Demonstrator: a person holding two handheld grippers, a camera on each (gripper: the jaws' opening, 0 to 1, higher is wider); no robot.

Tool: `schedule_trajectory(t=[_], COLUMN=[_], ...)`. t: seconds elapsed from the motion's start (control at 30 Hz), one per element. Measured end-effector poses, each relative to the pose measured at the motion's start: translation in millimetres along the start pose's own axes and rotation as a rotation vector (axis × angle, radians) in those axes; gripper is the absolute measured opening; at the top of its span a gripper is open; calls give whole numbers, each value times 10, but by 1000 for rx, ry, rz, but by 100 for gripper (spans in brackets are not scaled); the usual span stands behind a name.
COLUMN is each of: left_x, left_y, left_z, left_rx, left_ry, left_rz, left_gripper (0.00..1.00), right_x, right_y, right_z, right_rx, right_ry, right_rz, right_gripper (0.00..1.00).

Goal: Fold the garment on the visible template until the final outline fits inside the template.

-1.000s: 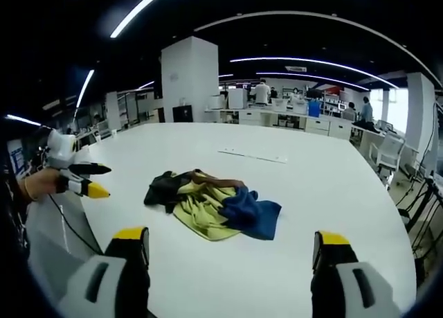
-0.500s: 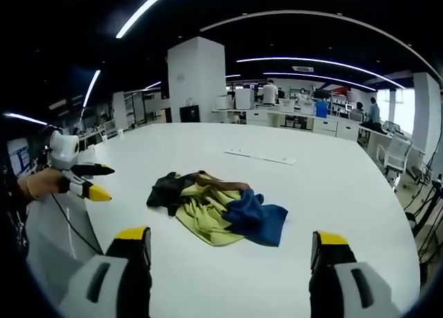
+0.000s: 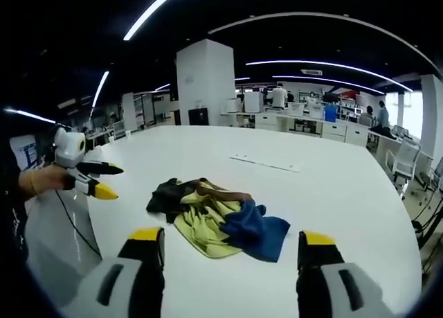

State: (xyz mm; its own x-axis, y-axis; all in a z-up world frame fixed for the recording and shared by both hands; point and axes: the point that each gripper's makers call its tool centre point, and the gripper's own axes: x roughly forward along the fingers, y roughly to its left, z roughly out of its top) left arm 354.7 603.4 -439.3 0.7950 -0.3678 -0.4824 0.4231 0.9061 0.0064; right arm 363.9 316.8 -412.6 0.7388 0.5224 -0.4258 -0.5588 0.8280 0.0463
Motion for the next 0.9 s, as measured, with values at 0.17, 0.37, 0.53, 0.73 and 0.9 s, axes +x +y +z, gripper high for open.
schedule_trajectory(t=[0.17, 0.37, 0.53, 0.73, 0.9], left_x=[68, 206, 319, 457, 556], left_y=[-18, -38, -74, -95, -125], left_z=[81, 102, 79, 77, 89], left_rx=[10, 43, 41, 51, 54], left_ry=[-13, -16, -9, 5, 5], left_rz=[-19, -31, -55, -76, -91], left_gripper=[55, 52, 48, 41, 34], right_x=[128, 300, 456, 606, 742], right_y=[-48, -145, -211, -240, -290], right_z=[-10, -16, -111, -255, -333], right_rx=[0, 44, 67, 32, 12], right_ry=[15, -1, 21, 76, 105], right_rz=[39, 67, 88, 116, 127], right_gripper=[54, 44, 41, 34, 28])
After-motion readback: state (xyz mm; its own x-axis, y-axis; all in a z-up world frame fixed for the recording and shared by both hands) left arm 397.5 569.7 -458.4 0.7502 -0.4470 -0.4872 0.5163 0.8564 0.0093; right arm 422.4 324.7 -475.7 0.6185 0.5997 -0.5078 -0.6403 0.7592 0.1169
